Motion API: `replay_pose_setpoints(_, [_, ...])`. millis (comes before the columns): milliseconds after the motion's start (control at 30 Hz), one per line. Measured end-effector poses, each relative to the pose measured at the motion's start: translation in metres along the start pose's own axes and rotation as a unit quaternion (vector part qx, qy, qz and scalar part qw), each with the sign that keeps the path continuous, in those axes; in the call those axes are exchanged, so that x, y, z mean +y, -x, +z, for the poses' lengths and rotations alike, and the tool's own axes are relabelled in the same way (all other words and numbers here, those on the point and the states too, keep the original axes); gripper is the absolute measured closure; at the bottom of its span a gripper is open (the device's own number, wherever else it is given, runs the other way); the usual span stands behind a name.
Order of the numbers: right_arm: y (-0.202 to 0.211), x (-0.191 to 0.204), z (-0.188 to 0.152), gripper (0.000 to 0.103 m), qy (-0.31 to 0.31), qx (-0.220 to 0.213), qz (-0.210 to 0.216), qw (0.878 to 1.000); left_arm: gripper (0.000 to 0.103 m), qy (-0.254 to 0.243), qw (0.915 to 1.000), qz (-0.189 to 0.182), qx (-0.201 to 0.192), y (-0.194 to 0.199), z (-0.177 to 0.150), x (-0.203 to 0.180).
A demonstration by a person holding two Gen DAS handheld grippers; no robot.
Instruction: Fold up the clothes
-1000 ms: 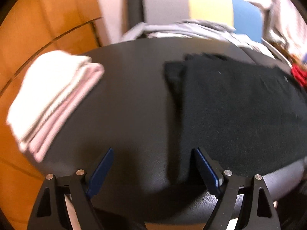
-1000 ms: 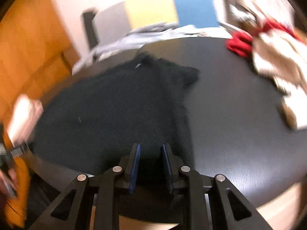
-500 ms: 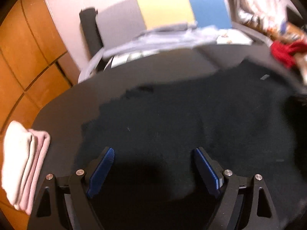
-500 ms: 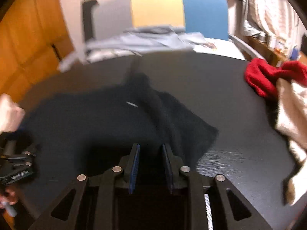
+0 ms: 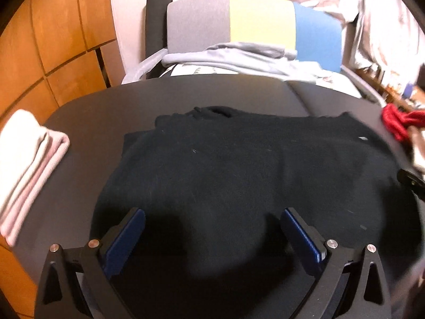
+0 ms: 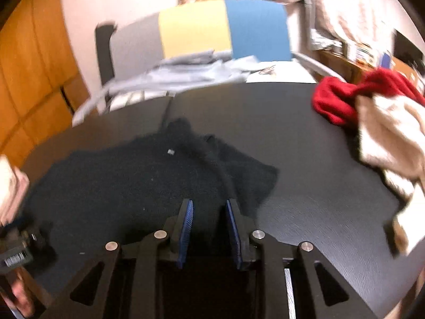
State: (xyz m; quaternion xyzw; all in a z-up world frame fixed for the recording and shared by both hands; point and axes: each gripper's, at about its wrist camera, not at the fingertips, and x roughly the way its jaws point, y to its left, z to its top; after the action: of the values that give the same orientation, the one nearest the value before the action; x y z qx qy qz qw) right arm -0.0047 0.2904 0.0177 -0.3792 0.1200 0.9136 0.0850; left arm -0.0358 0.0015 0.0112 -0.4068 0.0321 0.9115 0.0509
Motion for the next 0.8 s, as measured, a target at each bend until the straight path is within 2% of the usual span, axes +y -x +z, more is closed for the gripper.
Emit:
replay_pose_setpoints(133, [0.027,-0.023,-0.013,0.075,-0.052,-0.015,0.011,0.998,0.0,-0.034,0.9985,-0.017,-0.04,0.026,-0.02,-0.016])
replay_pose_setpoints(267, [0.035,-0.056,-0.028,0.056,-0.117,0.0,0.067,0.991,0.0,-0.097,0.9938,-0.019,-0.052,0.034,-0.039,-0.038])
replay_pose_setpoints(300, [0.036,-0.065,-0.033,0.054,-0.136,0.005,0.082,0.987,0.0,-0.107,0.9927,-0.018,-0.052,0.035,-0.045,-0.042])
replay_pose_setpoints(367, [0.04,-0.079,-0.044,0.053,-0.174,0.006,0.098,0.98,0.0,-0.111,0.9923,-0.03,-0.047,0.035,-0.053,-0.045])
replay_pose_setpoints(467, [0.036,-0.094,-0.051,0.052,-0.188,0.02,0.089,0.978,0.001,-0.092,0.9943,-0.047,-0.029,0.031,-0.058,-0.041])
replay_pose_setpoints(533, [0.028,-0.097,-0.052,0.052,-0.192,0.03,0.104,0.976,0.002,-0.075,0.9954,-0.059,-0.012,0.024,-0.059,-0.036])
replay_pose_setpoints(633, [0.013,-0.095,-0.049,0.052,-0.201,0.031,0.14,0.969,0.004,-0.053,0.9962,-0.069,0.0,0.019,-0.061,-0.032])
replay_pose_setpoints(733, [-0.005,-0.09,-0.043,0.051,-0.213,0.039,0.175,0.96,0.003,-0.065,0.9959,-0.063,-0.003,0.019,-0.066,-0.036])
replay_pose_setpoints(800, [-0.018,-0.086,-0.037,0.051,-0.227,0.054,0.205,0.95,0.003,-0.066,0.9958,-0.064,-0.003,0.019,-0.067,-0.037])
